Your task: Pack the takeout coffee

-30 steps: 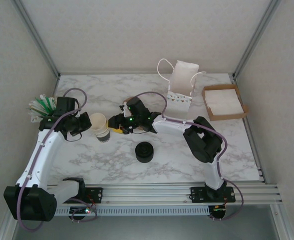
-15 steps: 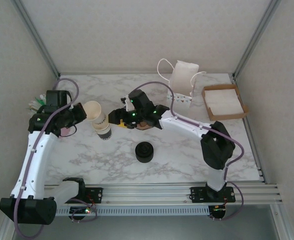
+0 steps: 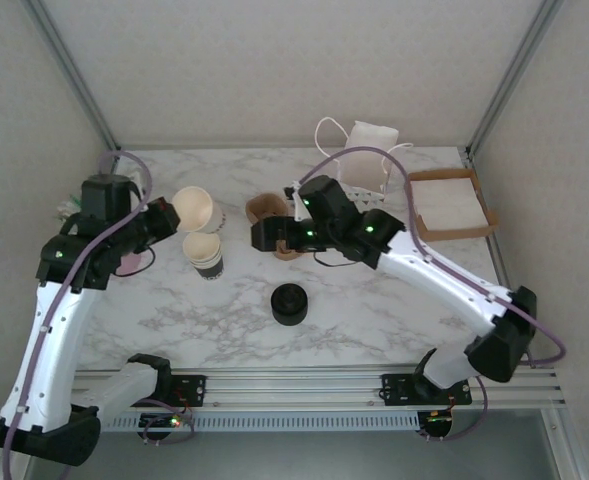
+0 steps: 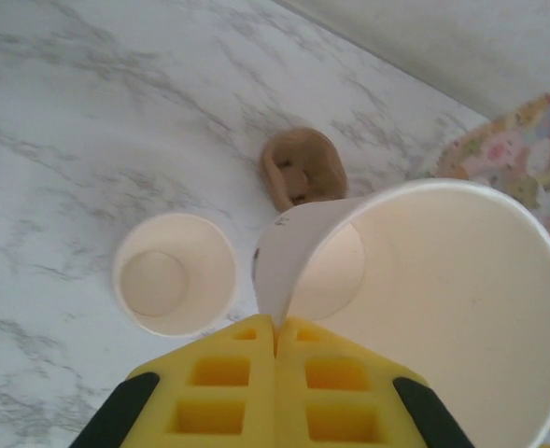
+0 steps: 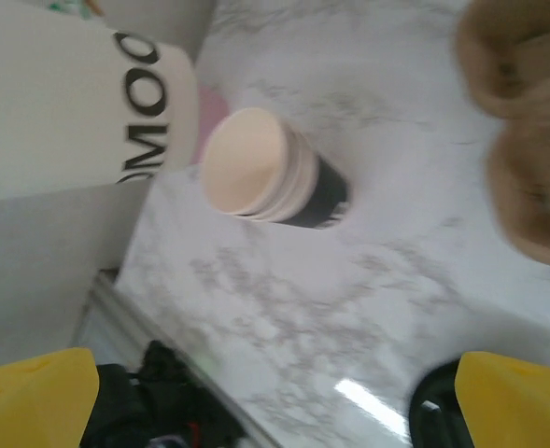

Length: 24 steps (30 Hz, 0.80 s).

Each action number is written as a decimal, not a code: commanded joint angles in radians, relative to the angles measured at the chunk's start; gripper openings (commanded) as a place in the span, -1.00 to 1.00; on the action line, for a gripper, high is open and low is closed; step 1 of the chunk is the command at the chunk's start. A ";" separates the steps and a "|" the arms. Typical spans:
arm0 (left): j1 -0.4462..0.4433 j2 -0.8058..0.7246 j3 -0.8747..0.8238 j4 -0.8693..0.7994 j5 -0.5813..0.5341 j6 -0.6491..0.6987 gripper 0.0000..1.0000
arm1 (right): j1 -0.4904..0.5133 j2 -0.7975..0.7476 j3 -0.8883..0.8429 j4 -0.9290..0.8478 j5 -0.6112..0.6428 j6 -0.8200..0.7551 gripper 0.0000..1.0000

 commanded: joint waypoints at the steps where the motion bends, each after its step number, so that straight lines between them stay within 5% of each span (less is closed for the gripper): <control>1: -0.133 0.012 0.021 0.042 -0.053 -0.098 -1.00 | 0.005 -0.084 -0.060 -0.187 0.230 -0.021 0.98; 7: -0.452 0.131 0.009 0.131 -0.176 -0.179 -1.00 | -0.006 -0.258 -0.190 -0.310 0.478 0.049 0.98; 12: -0.629 0.299 0.067 0.162 -0.196 -0.166 -1.00 | -0.017 -0.403 -0.294 -0.382 0.612 0.101 0.97; 24: -0.778 0.634 0.134 0.252 -0.159 -0.117 -1.00 | -0.022 -0.695 -0.486 -0.346 0.655 0.081 0.97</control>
